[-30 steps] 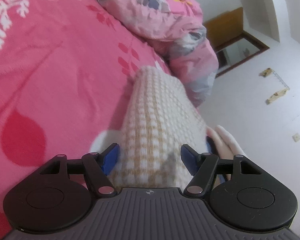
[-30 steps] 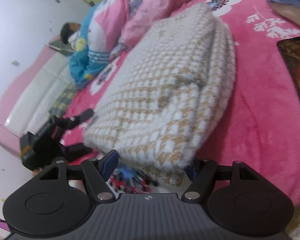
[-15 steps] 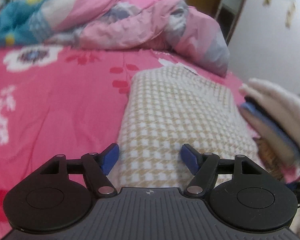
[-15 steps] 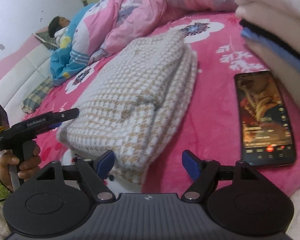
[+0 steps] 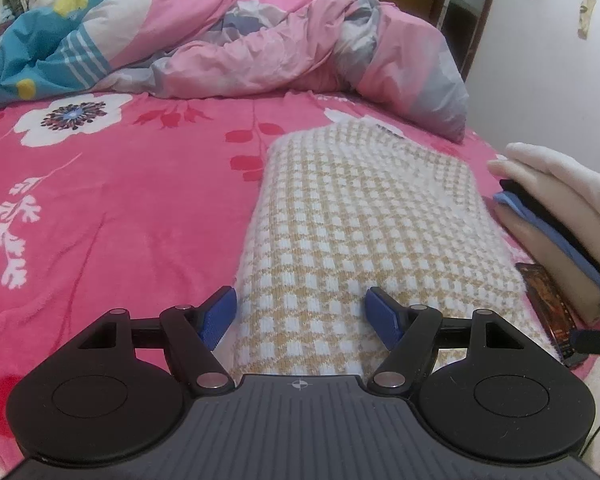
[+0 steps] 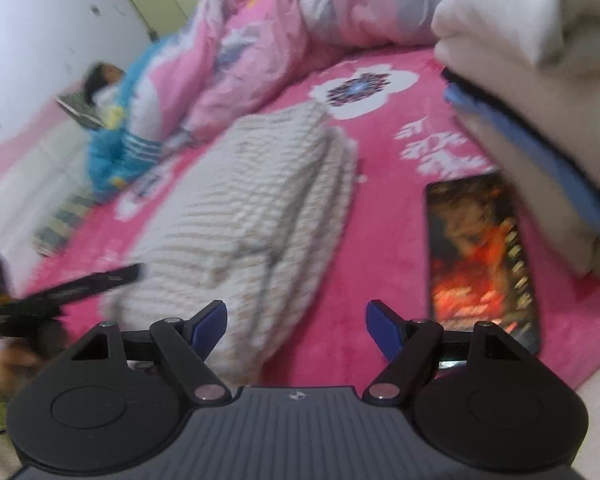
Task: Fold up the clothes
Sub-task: 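Open the right gripper and withdraw it from the blanket, then grasp the folded checked blanket with the left gripper while the right gripper grasps it too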
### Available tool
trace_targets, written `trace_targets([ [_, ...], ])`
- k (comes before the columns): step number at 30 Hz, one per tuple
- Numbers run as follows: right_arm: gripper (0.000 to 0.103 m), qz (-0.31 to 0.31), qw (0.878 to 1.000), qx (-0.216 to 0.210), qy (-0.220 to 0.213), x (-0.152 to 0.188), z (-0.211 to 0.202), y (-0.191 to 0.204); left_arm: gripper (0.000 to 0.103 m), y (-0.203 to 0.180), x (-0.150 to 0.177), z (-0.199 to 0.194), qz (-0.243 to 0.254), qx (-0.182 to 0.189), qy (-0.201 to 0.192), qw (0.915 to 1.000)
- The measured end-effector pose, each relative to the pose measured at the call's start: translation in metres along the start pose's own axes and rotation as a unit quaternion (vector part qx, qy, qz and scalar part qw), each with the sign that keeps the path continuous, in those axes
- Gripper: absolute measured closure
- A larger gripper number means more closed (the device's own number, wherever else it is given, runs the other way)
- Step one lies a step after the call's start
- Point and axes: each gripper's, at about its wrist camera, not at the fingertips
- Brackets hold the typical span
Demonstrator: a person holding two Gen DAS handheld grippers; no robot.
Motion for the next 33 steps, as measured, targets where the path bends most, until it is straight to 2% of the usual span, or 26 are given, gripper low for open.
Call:
trace_targets([
  [3,0.024,-0.035,0.999,0.039,0.008,-0.015,0.018,0.009,0.031,-0.003,-0.001,0.0,0.006,-0.008,0.002,1.0],
  [6,0.024,-0.06,0.997,0.034,0.017,-0.027,0.036,0.021,0.031,-0.009,-0.002,0.0,0.02,-0.022,-0.001,0.9996],
  [11,0.023,-0.122,0.99,0.062,0.036,-0.031,0.069,0.041,0.031,-0.014,0.0,0.001,0.031,-0.038,-0.002,0.9988],
  [13,0.019,-0.136,0.987,0.073,0.035,-0.029,0.072,0.045,0.031,-0.014,0.0,0.001,0.031,-0.039,-0.001,0.9988],
  [21,0.013,-0.154,0.984,0.091,0.029,-0.026,0.073,0.048,0.031,-0.016,0.001,0.001,0.036,-0.043,-0.001,0.9984],
  [33,0.013,-0.174,0.978,0.112,0.021,-0.024,0.073,0.056,0.031,-0.017,0.001,0.001,0.036,-0.046,-0.001,0.9983],
])
Point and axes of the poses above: each gripper's, at about its wrist camera, not at the fingertips, and z roughly the way its jaws point, y to its left, x to its underside, and after that the axes turned 9 degrees about y, right-handed
